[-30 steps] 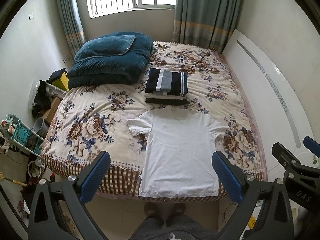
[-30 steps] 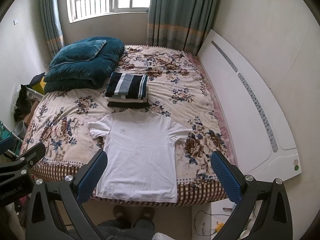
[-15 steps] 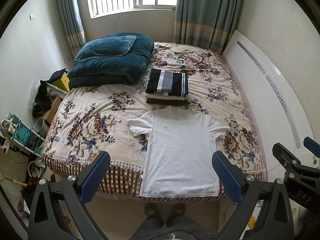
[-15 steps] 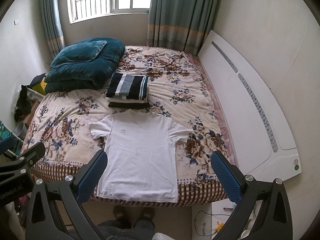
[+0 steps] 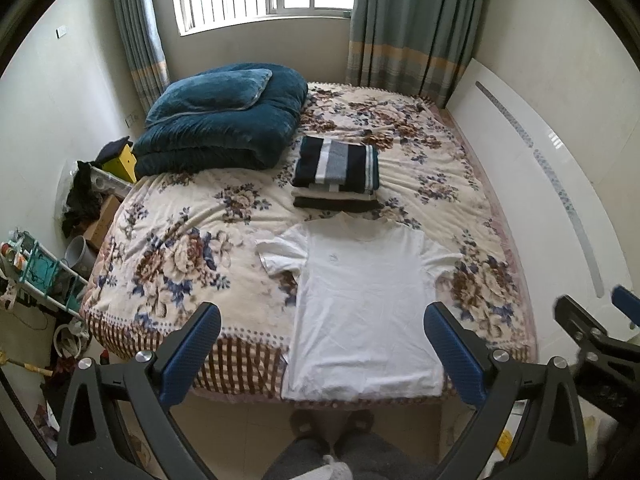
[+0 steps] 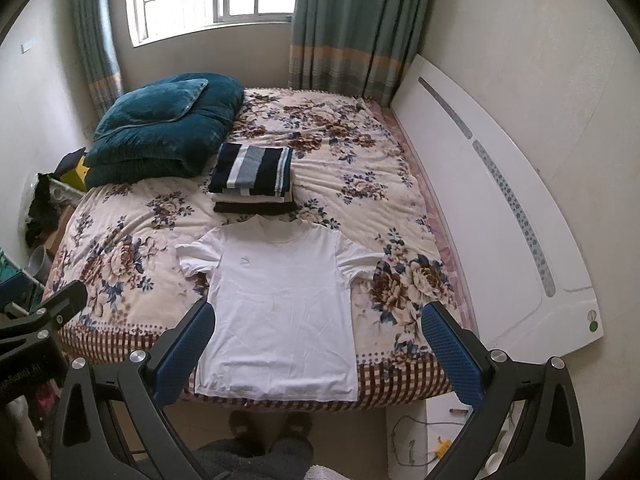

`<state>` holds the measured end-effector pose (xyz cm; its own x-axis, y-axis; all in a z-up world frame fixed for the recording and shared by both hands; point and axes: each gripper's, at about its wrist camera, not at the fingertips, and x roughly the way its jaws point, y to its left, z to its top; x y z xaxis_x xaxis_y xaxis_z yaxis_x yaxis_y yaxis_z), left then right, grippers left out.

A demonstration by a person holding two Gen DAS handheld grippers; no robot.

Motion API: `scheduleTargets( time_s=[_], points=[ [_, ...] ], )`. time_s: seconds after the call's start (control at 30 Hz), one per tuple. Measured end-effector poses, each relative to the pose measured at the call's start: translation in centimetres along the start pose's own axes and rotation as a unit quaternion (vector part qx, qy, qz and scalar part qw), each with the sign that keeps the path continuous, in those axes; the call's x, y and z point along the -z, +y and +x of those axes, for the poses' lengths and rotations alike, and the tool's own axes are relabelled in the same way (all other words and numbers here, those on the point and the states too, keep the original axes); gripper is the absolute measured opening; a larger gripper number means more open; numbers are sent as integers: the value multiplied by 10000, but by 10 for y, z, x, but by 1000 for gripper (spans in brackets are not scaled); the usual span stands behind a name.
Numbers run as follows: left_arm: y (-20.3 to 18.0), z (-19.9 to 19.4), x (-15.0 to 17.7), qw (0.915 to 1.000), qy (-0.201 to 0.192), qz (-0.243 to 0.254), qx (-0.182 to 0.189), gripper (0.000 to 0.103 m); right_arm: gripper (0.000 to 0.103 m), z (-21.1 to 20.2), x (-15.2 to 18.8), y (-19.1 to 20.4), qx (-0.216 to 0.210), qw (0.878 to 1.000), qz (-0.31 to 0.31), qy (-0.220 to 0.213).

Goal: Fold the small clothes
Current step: 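Grasp the white T-shirt's side edge with the right gripper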

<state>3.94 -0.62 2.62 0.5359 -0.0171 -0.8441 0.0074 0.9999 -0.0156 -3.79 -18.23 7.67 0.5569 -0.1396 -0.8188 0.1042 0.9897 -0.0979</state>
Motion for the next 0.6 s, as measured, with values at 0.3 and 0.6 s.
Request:
scheduleTargets(
  time_s=[0.3, 0.6],
  points=[
    [3, 161, -30, 9978, -109, -25, -658, 103, 103, 159, 6, -57, 340, 9901, 1211, 618],
    [-29, 373, -27, 9877, 935, -374, -1193, 103, 103, 434, 38, -170, 251, 9463, 2777, 1636]
  ],
)
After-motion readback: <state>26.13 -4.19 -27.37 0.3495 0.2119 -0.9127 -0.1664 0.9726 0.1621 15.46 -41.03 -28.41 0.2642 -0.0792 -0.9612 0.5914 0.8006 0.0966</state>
